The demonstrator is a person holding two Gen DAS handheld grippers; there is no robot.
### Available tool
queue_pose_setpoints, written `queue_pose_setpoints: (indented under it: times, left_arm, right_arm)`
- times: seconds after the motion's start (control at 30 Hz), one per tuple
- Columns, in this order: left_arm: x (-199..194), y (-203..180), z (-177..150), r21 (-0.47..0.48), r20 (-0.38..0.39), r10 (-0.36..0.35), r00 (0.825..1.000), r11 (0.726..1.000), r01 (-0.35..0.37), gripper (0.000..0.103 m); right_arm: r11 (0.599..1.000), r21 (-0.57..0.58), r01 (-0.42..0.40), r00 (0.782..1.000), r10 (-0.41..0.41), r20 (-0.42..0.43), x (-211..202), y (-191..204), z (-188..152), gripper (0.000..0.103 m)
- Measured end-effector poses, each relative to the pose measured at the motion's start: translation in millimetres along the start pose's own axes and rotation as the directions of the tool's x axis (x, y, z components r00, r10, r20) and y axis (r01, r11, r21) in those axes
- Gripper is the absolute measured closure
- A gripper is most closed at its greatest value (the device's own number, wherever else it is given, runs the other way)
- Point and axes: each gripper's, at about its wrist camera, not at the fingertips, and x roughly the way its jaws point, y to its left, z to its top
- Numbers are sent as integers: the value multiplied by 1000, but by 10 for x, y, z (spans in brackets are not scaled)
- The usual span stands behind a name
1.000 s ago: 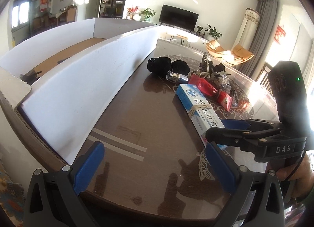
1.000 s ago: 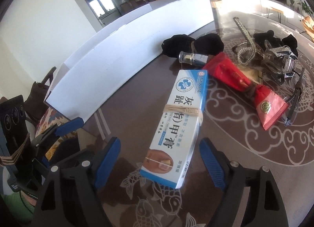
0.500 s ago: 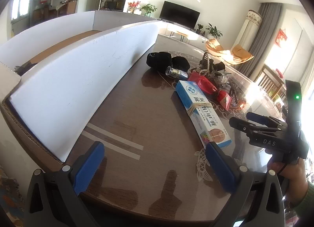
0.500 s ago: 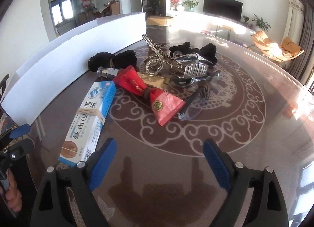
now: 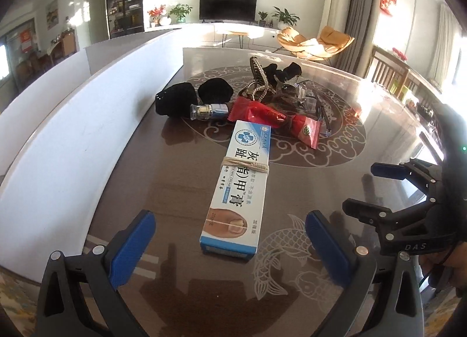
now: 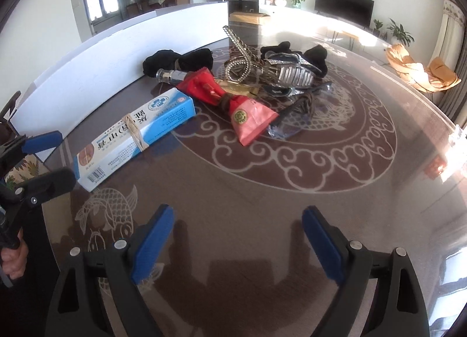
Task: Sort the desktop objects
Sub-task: 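Grasp the ointment box across its middle with the left gripper, then grasp the red packet with the right gripper while the left gripper holds the ointment box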
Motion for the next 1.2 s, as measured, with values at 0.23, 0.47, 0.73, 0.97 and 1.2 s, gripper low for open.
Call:
queue_pose_setpoints:
  times: [0.23, 0.47, 0.73, 0.97, 1.2]
  left_arm:
    - [451, -132, 227, 78, -112, 59, 992, 996, -51, 0]
    - [392, -17, 273, 32, -115, 35, 993, 999, -31, 62]
    - [74, 275, -76, -39, -109, 45, 993, 998, -50, 62]
    - [-5, 321, -188, -85, -73, 33, 997, 996, -40, 62]
    - [-123, 401, -297, -140, -46, -23, 999, 990, 16, 62]
  right_arm:
    - [999, -46, 1, 999, 1, 35, -95, -29, -43, 12]
    - [943, -332, 3, 997, 23, 76, 167, 269, 671, 9]
    - [950, -284, -130, 991, 119, -53, 759, 363, 1198, 20]
    - [972, -174, -160, 983, 140, -119, 605, 373, 960, 79]
    - [989, -80, -125, 989, 119, -87, 166, 361, 542, 81]
